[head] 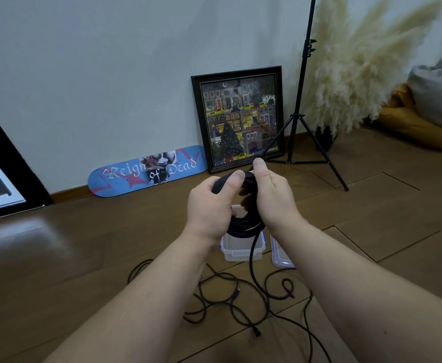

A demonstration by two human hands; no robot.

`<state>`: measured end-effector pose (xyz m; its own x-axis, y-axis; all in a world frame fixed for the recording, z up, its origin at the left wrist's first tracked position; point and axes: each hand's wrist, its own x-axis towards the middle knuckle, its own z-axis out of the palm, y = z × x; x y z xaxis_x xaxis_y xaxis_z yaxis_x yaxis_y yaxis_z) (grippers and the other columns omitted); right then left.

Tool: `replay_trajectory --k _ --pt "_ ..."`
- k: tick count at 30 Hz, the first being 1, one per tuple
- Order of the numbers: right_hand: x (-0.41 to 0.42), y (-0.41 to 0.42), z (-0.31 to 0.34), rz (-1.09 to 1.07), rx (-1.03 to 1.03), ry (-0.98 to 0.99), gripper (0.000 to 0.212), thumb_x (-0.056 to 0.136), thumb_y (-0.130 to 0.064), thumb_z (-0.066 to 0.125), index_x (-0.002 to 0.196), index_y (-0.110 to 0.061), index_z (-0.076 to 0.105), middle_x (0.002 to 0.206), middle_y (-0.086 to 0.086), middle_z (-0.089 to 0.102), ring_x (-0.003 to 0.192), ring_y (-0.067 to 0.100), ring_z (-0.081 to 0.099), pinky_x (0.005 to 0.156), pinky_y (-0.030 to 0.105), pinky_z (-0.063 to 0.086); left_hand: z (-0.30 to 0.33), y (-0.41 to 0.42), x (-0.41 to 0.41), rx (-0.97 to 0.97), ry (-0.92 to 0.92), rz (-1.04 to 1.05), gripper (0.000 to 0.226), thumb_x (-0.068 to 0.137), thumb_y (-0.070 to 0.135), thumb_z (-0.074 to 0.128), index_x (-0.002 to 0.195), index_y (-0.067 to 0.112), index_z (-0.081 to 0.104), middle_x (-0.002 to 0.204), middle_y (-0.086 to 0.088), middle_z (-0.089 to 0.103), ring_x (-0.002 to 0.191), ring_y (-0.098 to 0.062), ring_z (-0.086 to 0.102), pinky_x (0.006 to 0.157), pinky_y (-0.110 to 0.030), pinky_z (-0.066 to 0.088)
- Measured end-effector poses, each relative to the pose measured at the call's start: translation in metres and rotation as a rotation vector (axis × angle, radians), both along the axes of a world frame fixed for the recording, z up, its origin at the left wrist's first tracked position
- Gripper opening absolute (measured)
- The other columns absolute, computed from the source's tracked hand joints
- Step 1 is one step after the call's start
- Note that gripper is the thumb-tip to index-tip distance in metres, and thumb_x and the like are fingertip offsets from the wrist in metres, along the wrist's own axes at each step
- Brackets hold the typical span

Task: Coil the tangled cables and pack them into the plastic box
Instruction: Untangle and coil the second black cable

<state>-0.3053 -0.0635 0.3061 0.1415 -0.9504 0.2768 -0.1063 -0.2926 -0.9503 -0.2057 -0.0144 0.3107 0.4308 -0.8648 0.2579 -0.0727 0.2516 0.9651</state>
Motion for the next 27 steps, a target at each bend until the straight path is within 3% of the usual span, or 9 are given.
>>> replay_trajectory --k 2,5,8,10,13,18,22,24,27 --pt "-0.003 0.002 0.001 0.038 0.048 -0.025 0.064 0.1 -0.055 0.031 0.084 -0.006 0.069 0.079 0.014 0.07 0.076 0.026 0.065 0.073 0.039 0.051 0.001 -0.002 0.0 0.01 0.066 0.008 0.028 0.091 0.029 0.066 0.067 0.016 0.059 0.045 0.011 0.046 0.042 -0.007 0.042 0.045 -0.022 0.041" --pt "-0.005 0.002 0.005 -0.05 -0.075 0.106 0.065 0.103 -0.047 0.027 0.083 0.003 0.062 0.067 0.011 0.059 0.067 0.021 0.054 0.063 0.031 0.039 -0.002 -0.003 0.001 0.062 0.072 -0.039 0.032 0.091 0.037 0.066 0.071 0.013 0.06 0.054 0.004 0.047 0.049 -0.011 0.043 0.052 -0.027 0.042" --pt "-0.005 0.0 0.005 -0.054 -0.145 0.154 0.059 0.103 -0.048 0.027 0.066 -0.007 0.051 0.06 0.006 0.055 0.068 0.027 0.056 0.066 0.036 0.04 0.001 0.0 0.004 0.123 0.117 -0.134 0.028 0.092 0.038 0.062 0.086 0.011 0.069 0.072 0.001 0.061 0.062 -0.012 0.056 0.056 -0.028 0.047" --pt "-0.004 -0.001 0.004 -0.021 -0.146 0.182 0.059 0.103 -0.049 0.027 0.067 -0.008 0.05 0.058 0.007 0.055 0.067 0.029 0.058 0.067 0.039 0.044 0.005 0.003 0.007 0.166 0.131 -0.199 0.028 0.091 0.038 0.061 0.092 0.012 0.071 0.079 -0.002 0.064 0.064 -0.012 0.06 0.059 -0.029 0.05" --pt "-0.002 -0.002 0.003 0.02 -0.094 0.219 0.065 0.101 -0.053 0.028 0.079 0.0 0.058 0.064 0.009 0.058 0.071 0.031 0.061 0.07 0.04 0.046 0.003 0.004 0.009 0.165 0.065 -0.159 0.027 0.092 0.037 0.063 0.078 0.013 0.063 0.062 0.003 0.052 0.047 -0.009 0.049 0.066 -0.037 0.047" --pt "-0.011 -0.001 0.007 0.245 0.238 0.031 0.055 0.099 -0.058 0.03 0.093 -0.017 0.066 0.091 0.011 0.073 0.085 0.024 0.069 0.083 0.04 0.055 0.0 -0.003 0.016 0.08 0.114 0.059 0.026 0.094 0.033 0.061 0.075 0.015 0.059 0.043 0.012 0.046 0.036 -0.004 0.043 0.058 -0.027 0.042" --pt "-0.039 -0.001 0.001 0.384 0.368 0.247 0.014 0.095 -0.02 0.049 0.106 -0.013 0.053 0.081 0.013 0.067 0.056 0.02 0.057 0.06 0.032 0.051 0.004 -0.008 0.041 0.048 0.311 0.25 0.026 0.094 0.038 0.061 0.084 0.014 0.062 0.039 0.013 0.046 0.034 -0.004 0.044 0.076 -0.041 0.045" --pt "-0.048 -0.002 -0.002 0.369 0.298 0.404 0.015 0.088 -0.006 0.052 0.1 -0.016 0.053 0.082 0.01 0.065 0.054 0.017 0.054 0.054 0.026 0.049 0.002 -0.008 0.052 0.038 0.356 0.324 0.027 0.093 0.04 0.062 0.082 0.016 0.062 0.039 0.011 0.046 0.035 -0.006 0.045 0.077 -0.042 0.048" --pt "-0.055 -0.003 0.002 0.369 0.092 0.697 0.02 0.086 -0.003 0.058 0.089 -0.023 0.059 0.076 -0.002 0.063 0.053 0.003 0.056 0.048 0.014 0.043 -0.002 -0.008 0.061 0.056 0.305 0.413 0.027 0.093 0.042 0.063 0.082 0.017 0.062 0.05 0.007 0.052 0.041 -0.011 0.049 0.073 -0.04 0.051"
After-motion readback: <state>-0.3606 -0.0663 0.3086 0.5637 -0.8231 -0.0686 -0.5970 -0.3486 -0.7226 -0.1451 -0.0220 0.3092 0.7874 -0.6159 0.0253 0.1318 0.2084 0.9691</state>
